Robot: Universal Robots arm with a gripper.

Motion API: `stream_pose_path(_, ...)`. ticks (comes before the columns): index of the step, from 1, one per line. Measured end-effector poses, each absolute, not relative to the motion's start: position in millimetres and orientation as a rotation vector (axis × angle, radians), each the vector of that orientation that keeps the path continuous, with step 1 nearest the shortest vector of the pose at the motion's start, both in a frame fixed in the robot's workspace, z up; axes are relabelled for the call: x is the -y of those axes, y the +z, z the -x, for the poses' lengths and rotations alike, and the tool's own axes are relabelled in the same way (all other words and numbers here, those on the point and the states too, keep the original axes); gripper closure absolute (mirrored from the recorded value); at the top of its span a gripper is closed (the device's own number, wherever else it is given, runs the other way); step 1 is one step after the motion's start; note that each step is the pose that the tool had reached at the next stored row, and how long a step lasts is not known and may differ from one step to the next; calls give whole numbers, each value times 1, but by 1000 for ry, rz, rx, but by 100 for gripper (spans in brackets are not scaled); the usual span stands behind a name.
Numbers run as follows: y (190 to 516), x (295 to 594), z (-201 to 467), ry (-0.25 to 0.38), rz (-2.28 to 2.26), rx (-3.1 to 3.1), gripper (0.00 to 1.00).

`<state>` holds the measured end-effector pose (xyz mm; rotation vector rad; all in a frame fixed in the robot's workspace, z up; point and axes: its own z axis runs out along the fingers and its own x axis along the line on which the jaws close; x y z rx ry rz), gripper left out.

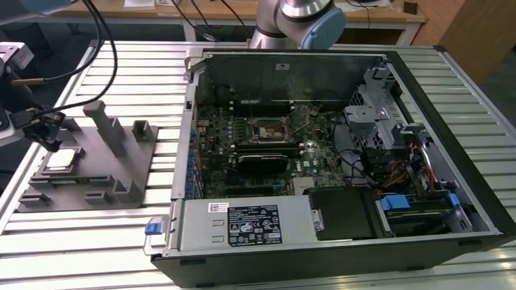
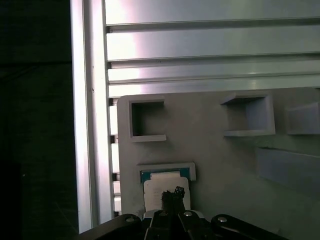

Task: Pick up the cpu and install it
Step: 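Pick up the cpu and move it towards the insertion slot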

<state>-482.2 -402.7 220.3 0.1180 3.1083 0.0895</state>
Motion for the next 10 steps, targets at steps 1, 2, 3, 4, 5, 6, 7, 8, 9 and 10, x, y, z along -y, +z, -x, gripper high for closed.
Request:
stream_pose_path(1, 220, 404, 482, 89, -118, -3108, 89)
stream_pose_path(2, 219, 405, 482, 90, -118, -3108, 89)
stream_pose_path(3, 218, 407, 482, 90, -118, -3108, 89)
stream_pose_path(4, 217, 408, 482, 89, -118, -3108, 89)
stream_pose_path(5, 216, 408, 482, 90, -118, -3108, 89)
stream_pose_path(6, 214, 409, 482, 90, -118, -3108, 89)
stream_pose_path(7, 212, 409, 482, 90, -118, -3108, 89)
stream_pose_path(8, 211, 409, 482, 89, -118, -3108, 89)
stream_pose_path(9, 210, 409, 482, 89, -118, -3108, 89)
stream_pose_path(10, 208, 409, 482, 89, -118, -3108, 89)
